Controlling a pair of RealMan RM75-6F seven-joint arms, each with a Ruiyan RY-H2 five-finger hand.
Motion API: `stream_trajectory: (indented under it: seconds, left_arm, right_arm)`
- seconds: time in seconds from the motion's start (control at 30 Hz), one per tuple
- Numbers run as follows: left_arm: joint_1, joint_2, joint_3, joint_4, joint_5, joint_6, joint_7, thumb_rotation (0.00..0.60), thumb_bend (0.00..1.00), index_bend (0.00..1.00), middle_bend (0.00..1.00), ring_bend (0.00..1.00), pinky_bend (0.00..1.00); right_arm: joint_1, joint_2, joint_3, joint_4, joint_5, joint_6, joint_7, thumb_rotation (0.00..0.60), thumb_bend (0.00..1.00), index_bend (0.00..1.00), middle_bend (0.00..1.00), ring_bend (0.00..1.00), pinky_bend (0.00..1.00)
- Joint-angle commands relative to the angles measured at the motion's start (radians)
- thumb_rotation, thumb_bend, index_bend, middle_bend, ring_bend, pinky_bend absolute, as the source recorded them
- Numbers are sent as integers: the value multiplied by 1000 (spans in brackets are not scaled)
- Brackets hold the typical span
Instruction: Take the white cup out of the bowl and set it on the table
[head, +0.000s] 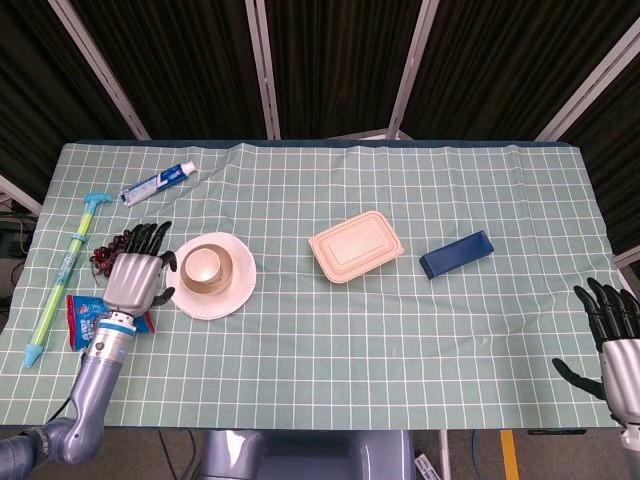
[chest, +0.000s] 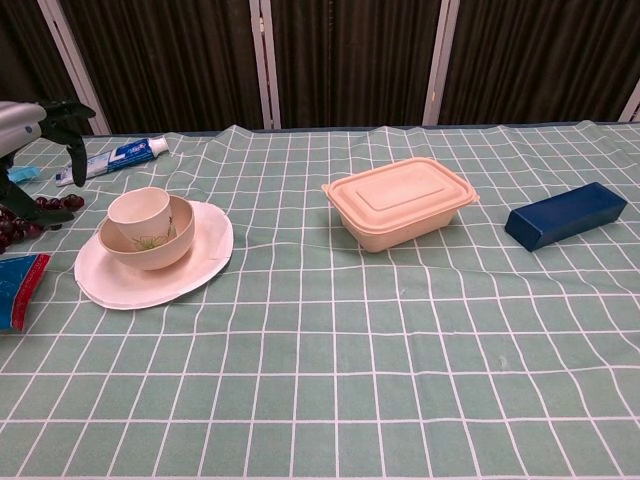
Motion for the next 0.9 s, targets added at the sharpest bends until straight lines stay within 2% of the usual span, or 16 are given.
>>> stream_trajectory:
  seconds: [0.03,0.33,0.53,0.9]
  left_arm:
    - [-24,-25,-5,23,-34,-21,11,600,265,518,0,0,0]
    - [-93,-98,-5,102,-111,-62,38,600,294,543,0,0,0]
    - [-120,-126,4,133,-123,-69,35,600,302,560,0,0,0]
    - [-151,-162,19,169,-175,-79,67,600,433,605,0,0,0]
  right_arm:
    - [0,1,0,0,1,0,4,600,42,0,0,0,0]
    - [0,8,3,1,10,-3,29,600,41,0,0,0,0]
    - [0,12,4,1,10,0,42,600,42,0,0,0,0]
    - [-1,16,4,2,11,0,57,600,41,0,0,0,0]
